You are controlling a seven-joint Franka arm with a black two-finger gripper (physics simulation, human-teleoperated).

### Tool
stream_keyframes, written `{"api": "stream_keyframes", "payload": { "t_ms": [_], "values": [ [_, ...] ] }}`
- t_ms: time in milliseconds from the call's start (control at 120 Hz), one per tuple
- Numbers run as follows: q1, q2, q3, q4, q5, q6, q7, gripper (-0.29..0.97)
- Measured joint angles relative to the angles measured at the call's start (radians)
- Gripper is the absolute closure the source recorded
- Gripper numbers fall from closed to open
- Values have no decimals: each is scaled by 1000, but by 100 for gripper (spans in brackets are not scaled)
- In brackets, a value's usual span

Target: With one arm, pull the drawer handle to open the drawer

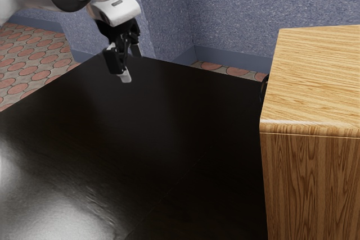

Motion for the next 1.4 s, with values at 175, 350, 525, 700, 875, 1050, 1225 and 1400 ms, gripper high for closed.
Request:
{"api": "stream_keyframes", "payload": {
  "t_ms": [175,350,525,700,875,1050,1225,1400],
  "values": [
    [9,-17,3,-52,0,0,31,0],
    [26,-149,-3,-215,-8,16,70,0],
    [45,-140,-55,-245,-22,171,300,0],
    [43,-119,-108,-255,-93,268,536,1],
    [49,-85,-115,-230,-273,310,788,5],
    [23,-32,-173,-180,-320,328,987,15],
    [27,-14,-251,-159,-333,336,1144,21],
    [29,0,-291,-142,-360,344,1262,24]
  ]
}}
